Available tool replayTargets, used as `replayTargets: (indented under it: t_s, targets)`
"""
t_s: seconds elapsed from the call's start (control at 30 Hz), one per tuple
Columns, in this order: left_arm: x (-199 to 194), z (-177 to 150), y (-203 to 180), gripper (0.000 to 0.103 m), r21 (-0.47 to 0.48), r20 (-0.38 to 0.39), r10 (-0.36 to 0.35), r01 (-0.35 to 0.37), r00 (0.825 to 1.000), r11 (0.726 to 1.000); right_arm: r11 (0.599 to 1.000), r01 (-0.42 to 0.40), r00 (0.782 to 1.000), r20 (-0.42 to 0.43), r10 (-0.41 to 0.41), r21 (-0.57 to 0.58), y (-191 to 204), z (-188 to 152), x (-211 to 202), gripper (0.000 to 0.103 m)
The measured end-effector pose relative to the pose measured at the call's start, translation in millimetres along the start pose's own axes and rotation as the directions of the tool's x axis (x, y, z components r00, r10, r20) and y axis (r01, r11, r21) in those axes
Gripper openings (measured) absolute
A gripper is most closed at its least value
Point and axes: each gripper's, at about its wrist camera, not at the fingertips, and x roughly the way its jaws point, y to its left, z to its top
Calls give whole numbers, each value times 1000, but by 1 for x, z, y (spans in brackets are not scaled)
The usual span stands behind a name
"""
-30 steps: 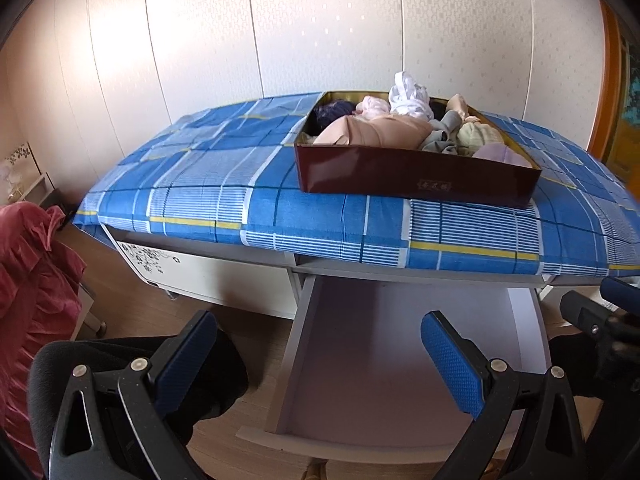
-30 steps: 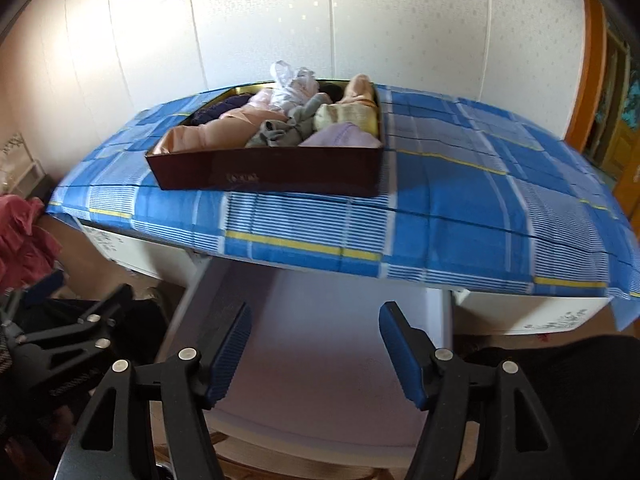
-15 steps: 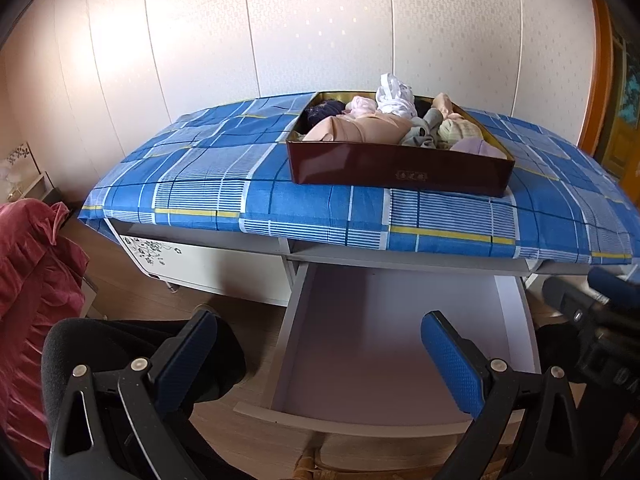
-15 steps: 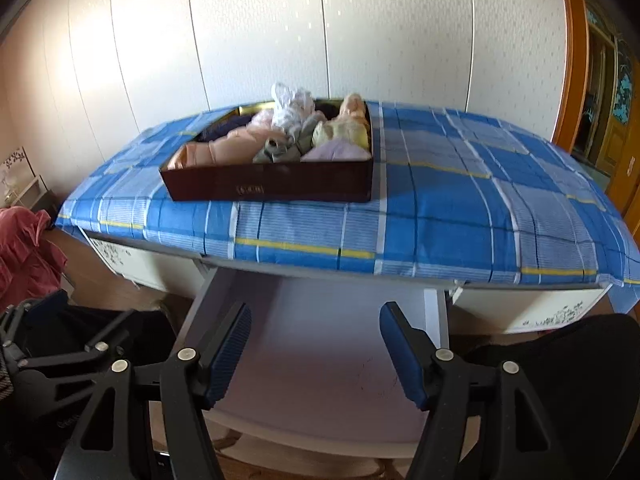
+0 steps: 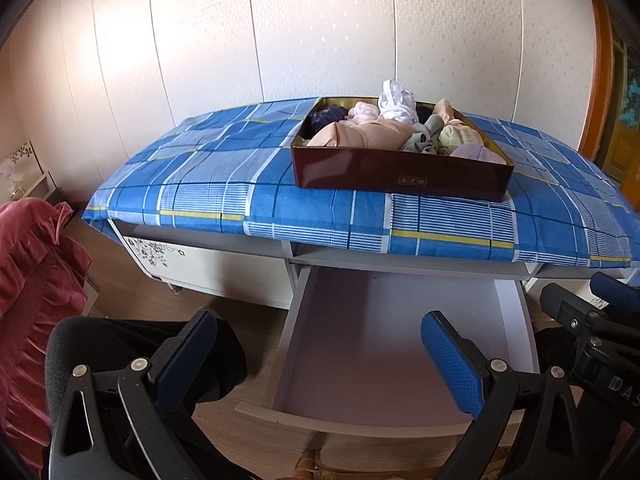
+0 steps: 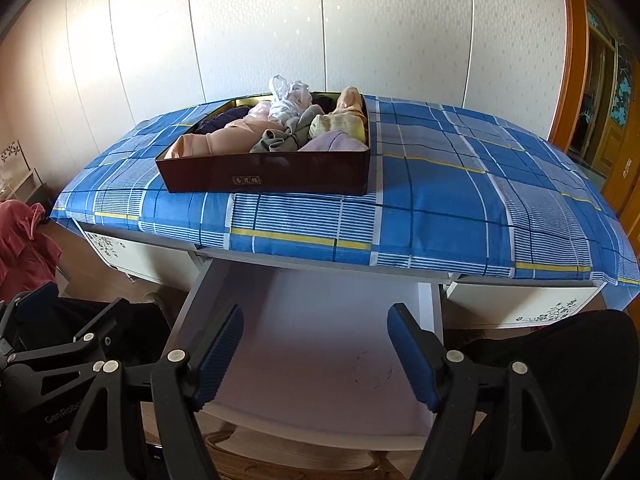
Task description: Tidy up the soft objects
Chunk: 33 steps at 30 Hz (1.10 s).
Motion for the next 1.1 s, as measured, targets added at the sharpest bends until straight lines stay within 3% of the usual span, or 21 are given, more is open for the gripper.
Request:
replayTargets:
  t_s: [1.1]
  targets:
    - [-1,-1,-8,103,19,7,11,-11,1000,1000,1000,1,1000,-9,-1,7,-3,0,3,76]
